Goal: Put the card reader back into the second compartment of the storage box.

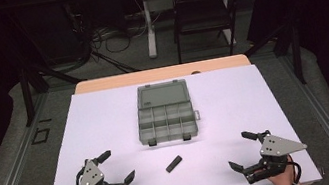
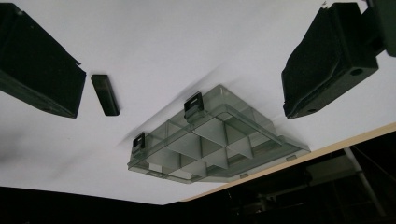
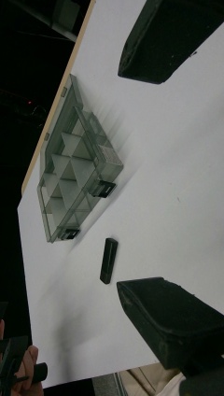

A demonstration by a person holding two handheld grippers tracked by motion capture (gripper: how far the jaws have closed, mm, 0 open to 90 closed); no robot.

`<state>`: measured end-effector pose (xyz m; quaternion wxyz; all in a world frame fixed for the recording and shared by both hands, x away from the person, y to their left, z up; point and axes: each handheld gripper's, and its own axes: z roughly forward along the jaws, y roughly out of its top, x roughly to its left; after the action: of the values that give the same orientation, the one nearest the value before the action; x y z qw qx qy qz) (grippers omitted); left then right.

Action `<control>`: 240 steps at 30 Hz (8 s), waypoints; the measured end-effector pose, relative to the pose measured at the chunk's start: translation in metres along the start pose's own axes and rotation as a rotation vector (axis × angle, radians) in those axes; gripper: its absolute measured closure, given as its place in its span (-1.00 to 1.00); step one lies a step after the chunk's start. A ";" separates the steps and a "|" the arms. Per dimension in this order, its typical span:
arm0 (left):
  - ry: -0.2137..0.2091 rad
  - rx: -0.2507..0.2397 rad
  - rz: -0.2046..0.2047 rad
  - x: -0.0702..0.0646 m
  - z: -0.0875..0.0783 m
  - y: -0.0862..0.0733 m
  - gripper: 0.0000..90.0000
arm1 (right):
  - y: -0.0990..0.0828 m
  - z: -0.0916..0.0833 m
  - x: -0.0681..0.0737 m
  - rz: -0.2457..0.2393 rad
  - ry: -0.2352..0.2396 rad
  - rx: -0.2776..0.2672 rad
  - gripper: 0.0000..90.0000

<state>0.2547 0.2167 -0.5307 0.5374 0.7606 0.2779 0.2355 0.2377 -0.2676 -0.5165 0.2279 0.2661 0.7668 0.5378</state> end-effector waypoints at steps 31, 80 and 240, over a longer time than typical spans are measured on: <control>-0.029 0.096 0.003 -0.022 0.034 0.011 -1.00 | 0.000 0.005 0.000 -0.005 0.011 0.024 -1.00; -0.055 0.359 -0.012 -0.067 0.097 0.018 -0.99 | 0.002 0.009 0.000 -0.021 0.028 0.042 -0.99; -0.123 0.279 -0.012 -0.044 0.095 0.064 0.64 | 0.001 0.011 0.001 -0.046 0.035 0.076 -0.98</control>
<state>0.2955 0.1044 -0.5023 0.4441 0.8391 0.2791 0.1443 0.2441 -0.2588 -0.5193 0.2166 0.2473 0.7964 0.5075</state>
